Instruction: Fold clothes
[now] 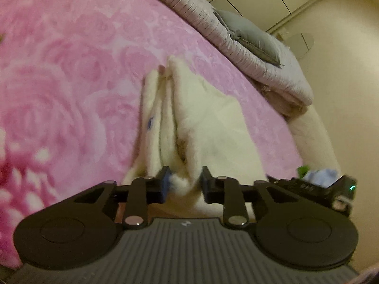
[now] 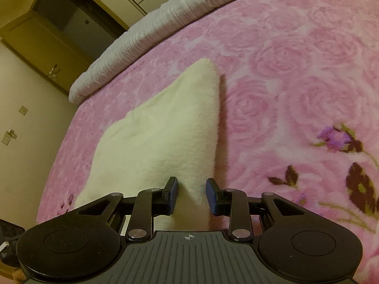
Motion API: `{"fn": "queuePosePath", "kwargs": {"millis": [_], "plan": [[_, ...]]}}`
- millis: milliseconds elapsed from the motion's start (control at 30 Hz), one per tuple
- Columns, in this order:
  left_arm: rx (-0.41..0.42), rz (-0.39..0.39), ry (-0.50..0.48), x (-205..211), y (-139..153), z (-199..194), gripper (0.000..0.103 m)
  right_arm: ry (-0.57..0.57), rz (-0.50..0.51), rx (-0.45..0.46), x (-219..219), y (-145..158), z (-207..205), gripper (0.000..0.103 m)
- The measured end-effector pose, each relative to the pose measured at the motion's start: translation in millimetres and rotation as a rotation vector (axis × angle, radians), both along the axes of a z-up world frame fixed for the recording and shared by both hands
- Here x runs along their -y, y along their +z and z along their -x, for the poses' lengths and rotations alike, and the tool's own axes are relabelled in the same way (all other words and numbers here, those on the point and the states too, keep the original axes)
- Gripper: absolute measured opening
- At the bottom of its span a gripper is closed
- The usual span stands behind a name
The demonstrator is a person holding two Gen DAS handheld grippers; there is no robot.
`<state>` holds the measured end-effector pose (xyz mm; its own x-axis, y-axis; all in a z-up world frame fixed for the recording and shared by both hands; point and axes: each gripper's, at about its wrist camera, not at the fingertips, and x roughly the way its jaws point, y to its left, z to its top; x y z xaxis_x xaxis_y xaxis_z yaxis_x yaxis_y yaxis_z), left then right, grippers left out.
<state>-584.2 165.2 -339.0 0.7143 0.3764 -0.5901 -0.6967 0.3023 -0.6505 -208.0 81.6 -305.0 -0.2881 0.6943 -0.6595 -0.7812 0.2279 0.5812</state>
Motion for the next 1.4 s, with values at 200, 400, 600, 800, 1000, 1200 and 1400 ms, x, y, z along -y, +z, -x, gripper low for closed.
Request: {"fn": "queuePosePath", "kwargs": {"millis": [200,400,600,800,1000,1200,1400], "plan": [[0.025,-0.063,0.046,0,12,25,0.016,0.03,-0.015,0.022,-5,7,15,0.031],[0.021,-0.002,0.069,-2,-15,25,0.017,0.092,0.022,0.263,-15,16,52,0.031],[0.026,0.0,0.08,-1,-16,24,0.018,0.101,0.064,0.391,-18,20,71,0.031],[0.015,-0.01,0.076,-1,-10,23,0.019,0.1,0.088,0.545,-21,24,93,0.031],[0.017,-0.026,0.072,6,1,25,0.02,0.065,0.095,0.52,-15,29,85,0.031],[-0.054,-0.034,0.063,7,-3,16,0.021,0.034,0.099,0.504,-5,30,80,0.031],[-0.145,-0.099,0.079,21,23,9,0.021,0.028,0.09,0.499,13,40,86,0.032]]}}
